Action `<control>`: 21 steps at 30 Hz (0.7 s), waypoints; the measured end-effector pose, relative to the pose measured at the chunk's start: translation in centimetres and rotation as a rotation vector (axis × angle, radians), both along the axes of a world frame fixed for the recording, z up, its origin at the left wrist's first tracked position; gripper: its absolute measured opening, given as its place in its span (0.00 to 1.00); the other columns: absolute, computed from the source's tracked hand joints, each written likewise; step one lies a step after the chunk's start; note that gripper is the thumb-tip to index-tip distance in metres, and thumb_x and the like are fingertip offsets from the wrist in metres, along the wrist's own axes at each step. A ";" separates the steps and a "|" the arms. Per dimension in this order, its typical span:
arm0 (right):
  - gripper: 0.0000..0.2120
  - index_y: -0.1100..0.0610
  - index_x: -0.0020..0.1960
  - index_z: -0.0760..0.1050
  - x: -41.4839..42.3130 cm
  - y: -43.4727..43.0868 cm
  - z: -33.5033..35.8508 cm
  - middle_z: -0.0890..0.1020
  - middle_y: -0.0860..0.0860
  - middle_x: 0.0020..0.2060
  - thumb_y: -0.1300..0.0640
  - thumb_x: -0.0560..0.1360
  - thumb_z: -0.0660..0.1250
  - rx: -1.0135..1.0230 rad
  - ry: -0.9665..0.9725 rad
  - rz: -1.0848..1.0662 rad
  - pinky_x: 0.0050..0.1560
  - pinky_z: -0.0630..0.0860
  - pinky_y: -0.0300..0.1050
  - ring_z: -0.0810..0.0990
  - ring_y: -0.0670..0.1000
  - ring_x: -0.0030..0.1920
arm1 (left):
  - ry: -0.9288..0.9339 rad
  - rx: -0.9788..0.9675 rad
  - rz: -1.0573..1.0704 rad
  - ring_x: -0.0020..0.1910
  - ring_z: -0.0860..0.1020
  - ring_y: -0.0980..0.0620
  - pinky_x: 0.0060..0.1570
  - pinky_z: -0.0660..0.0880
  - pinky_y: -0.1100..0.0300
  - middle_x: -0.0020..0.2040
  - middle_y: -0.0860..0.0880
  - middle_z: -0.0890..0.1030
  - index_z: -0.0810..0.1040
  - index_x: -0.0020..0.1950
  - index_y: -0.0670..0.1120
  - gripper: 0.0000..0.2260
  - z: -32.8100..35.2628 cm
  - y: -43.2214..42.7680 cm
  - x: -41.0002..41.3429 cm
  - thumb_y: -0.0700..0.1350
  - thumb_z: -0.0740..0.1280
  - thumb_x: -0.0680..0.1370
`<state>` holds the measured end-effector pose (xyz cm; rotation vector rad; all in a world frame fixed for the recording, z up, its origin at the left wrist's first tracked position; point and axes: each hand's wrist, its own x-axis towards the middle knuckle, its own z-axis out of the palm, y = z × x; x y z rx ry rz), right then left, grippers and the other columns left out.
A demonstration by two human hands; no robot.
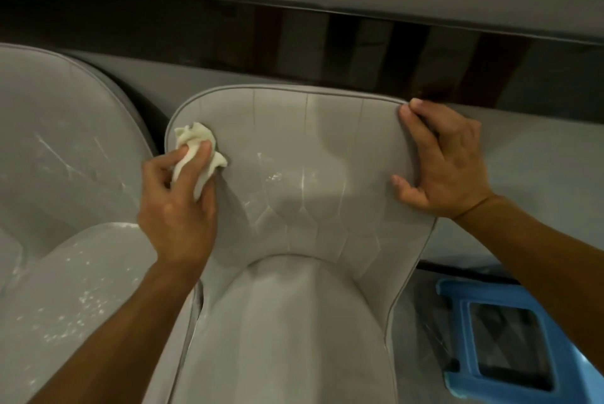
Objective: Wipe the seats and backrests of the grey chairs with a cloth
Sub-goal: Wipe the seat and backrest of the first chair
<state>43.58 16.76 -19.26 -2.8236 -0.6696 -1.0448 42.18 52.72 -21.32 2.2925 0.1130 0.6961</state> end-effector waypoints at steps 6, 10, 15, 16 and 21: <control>0.39 0.60 0.75 0.62 0.0 0.2 -0.1 0.64 0.57 0.71 0.38 0.72 0.62 0.014 -0.028 -0.009 0.59 0.68 0.57 0.68 0.60 0.68 | -0.069 -0.167 -0.134 0.47 0.77 0.61 0.48 0.78 0.57 0.52 0.64 0.76 0.80 0.61 0.55 0.10 -1.1 -3.7 0.7 0.49 0.72 0.80; 0.39 0.60 0.75 0.62 0.1 0.2 -0.2 0.64 0.57 0.70 0.37 0.73 0.61 0.014 -0.034 0.003 0.60 0.68 0.56 0.68 0.60 0.68 | -0.173 -0.096 -0.154 0.47 0.77 0.50 0.46 0.78 0.55 0.53 0.47 0.76 0.82 0.66 0.47 0.15 -3.5 -9.3 0.1 0.42 0.72 0.79; 0.39 0.61 0.75 0.63 0.3 0.0 -0.4 0.64 0.57 0.71 0.35 0.74 0.55 0.003 -0.044 0.039 0.60 0.67 0.55 0.68 0.59 0.69 | -0.294 -0.189 -0.367 0.53 0.83 0.46 0.53 0.80 0.50 0.54 0.43 0.81 0.84 0.62 0.42 0.10 -3.7 -17.3 -2.0 0.40 0.71 0.81; 0.38 0.61 0.76 0.63 0.4 -0.1 -0.3 0.64 0.57 0.72 0.35 0.76 0.52 0.011 -0.052 0.047 0.60 0.67 0.55 0.68 0.58 0.69 | -0.301 -0.170 -0.440 0.53 0.82 0.46 0.53 0.80 0.50 0.54 0.42 0.82 0.84 0.62 0.41 0.10 -3.4 -18.8 -2.2 0.39 0.71 0.81; 0.39 0.61 0.75 0.65 0.6 -0.2 -0.5 0.64 0.55 0.72 0.35 0.78 0.41 0.029 -0.067 0.058 0.58 0.67 0.54 0.68 0.56 0.69 | -0.353 -0.009 -0.490 0.46 0.81 0.47 0.44 0.79 0.53 0.51 0.45 0.83 0.85 0.60 0.44 0.09 -2.7 -20.1 -1.7 0.42 0.71 0.81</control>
